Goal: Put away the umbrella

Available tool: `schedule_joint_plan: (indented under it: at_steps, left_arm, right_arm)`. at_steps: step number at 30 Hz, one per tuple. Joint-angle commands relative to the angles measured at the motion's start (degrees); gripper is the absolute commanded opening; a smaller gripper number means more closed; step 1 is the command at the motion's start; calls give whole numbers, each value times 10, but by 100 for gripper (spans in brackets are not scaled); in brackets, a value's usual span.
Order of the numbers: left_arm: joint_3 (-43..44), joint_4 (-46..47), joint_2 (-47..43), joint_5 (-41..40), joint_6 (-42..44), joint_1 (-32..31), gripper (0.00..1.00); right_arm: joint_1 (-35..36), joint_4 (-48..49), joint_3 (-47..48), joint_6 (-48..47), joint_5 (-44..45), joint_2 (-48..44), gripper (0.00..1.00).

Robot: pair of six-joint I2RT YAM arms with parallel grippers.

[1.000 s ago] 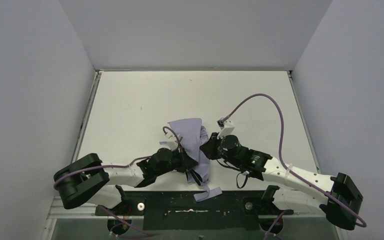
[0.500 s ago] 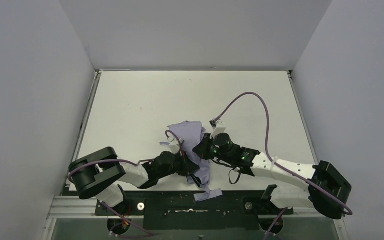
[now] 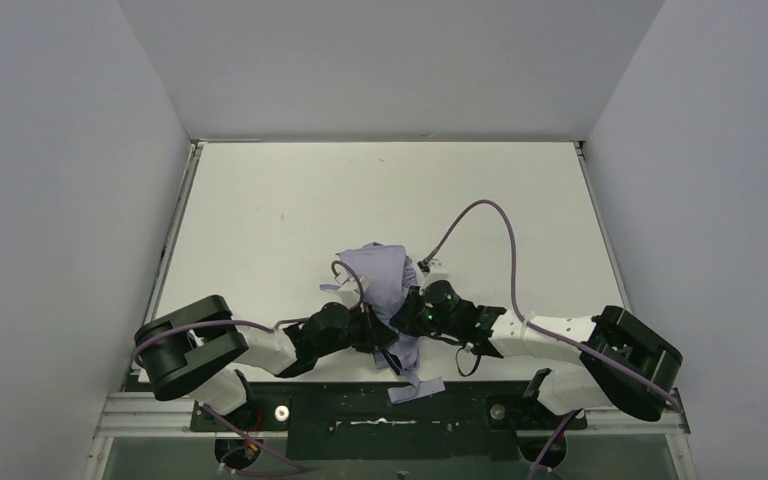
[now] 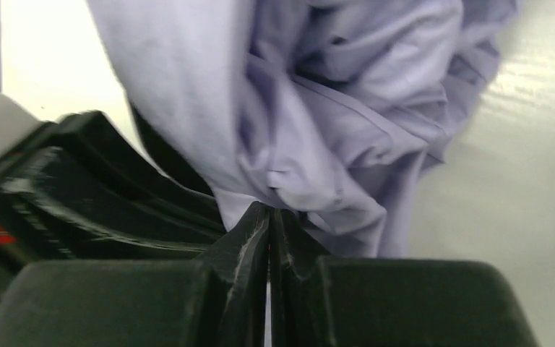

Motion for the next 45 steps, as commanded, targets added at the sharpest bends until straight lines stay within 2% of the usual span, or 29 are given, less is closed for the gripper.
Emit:
schedule_joint_plan:
  at_steps: [1, 8, 11, 15, 18, 20, 23, 27, 30, 38, 45]
  left_arm:
    - [14, -6, -23, 7, 21, -5, 0]
    - [19, -60, -76, 15, 41, -5, 1]
    - [20, -123, -134, 10, 51, -5, 21]
    - [42, -284, -255, -32, 83, -2, 38]
    - [84, -448, -358, -92, 101, 15, 49]
    - [117, -546, -404, -114, 101, 55, 54]
    - [172, -631, -427, -71, 103, 163, 58]
    - [260, -697, -350, 30, 101, 305, 65]
    - [320, -720, -278, 63, 98, 362, 69]
    - [376, -611, -134, 130, 30, 389, 72]
    - [443, -569, 30, 195, 2, 392, 72]
  right_arm:
    - [-8, 56, -30, 11, 13, 24, 0]
    - [-24, 67, -55, 7, 30, 64, 0]
    - [-25, 50, -60, 8, 36, 66, 0]
    - [-25, 15, -65, 10, 67, 59, 0]
    - [-28, -10, -65, 8, 78, 56, 0]
    - [-29, -17, -67, 5, 81, 58, 0]
    - [-31, -12, -73, 4, 77, 62, 0]
    - [-32, -6, -79, 6, 73, 69, 0]
    - [-32, -5, -81, 6, 73, 66, 0]
    - [-33, -11, -81, 3, 72, 57, 0]
    - [-33, -14, -80, 0, 66, 55, 0]
